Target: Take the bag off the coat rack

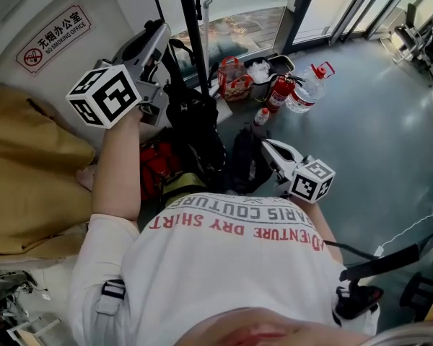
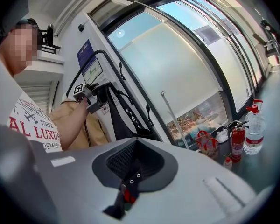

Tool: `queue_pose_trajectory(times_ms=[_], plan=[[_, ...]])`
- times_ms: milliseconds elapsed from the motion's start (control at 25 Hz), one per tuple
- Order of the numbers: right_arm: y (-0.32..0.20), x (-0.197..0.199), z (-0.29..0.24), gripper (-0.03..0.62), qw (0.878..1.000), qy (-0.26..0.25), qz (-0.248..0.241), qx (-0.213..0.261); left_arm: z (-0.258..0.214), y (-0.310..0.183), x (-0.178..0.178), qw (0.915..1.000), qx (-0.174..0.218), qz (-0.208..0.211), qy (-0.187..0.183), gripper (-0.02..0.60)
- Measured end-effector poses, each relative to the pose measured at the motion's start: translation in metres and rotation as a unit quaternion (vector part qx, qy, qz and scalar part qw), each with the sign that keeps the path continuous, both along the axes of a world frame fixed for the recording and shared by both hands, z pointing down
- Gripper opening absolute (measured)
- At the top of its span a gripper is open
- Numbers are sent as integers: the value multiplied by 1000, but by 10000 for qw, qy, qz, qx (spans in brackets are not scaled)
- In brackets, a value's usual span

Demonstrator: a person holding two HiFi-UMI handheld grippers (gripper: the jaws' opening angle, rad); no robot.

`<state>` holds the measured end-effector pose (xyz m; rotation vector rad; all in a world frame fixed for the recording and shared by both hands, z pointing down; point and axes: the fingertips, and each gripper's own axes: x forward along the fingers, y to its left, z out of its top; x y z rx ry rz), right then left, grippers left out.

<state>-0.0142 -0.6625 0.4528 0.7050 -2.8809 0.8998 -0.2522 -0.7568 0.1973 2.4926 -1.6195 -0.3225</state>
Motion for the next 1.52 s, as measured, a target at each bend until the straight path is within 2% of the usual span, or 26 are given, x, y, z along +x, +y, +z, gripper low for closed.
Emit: queue_pose_trajectory(times_ms=[120,240,440,600,760,1080,1320,1520], plan=[[2,-6,-8,2,9999,-11,-55,102,-18,22,-3,9997,199,11,-106,23],[6,-12,-15,2,9997,7,-126,211,-6,41,3,9997,145,84,-162,23],[16,-20,-25,2,9990,73,-212,377,59,64,9,9989,-433,146,-123,23],[21,-28,-30,2,9983,182,-268,488,118,82,11,9949,-995,135,-93,23],[43,-35,-32,2,9980,238,-245,538,145,114,7,9918,-1267,159,47,23],[82,-56,-34,2,9975,314,-156,609,152,172,16,9901,-1190,743,47,23],[140,-46,-49,2,9968,327,-82,730,148,244,50,9848,-1163,1290,-88,23],[192,-22,-58,3,9961,217,-31,859,143,313,91,9820,-1044,1552,-243,23]])
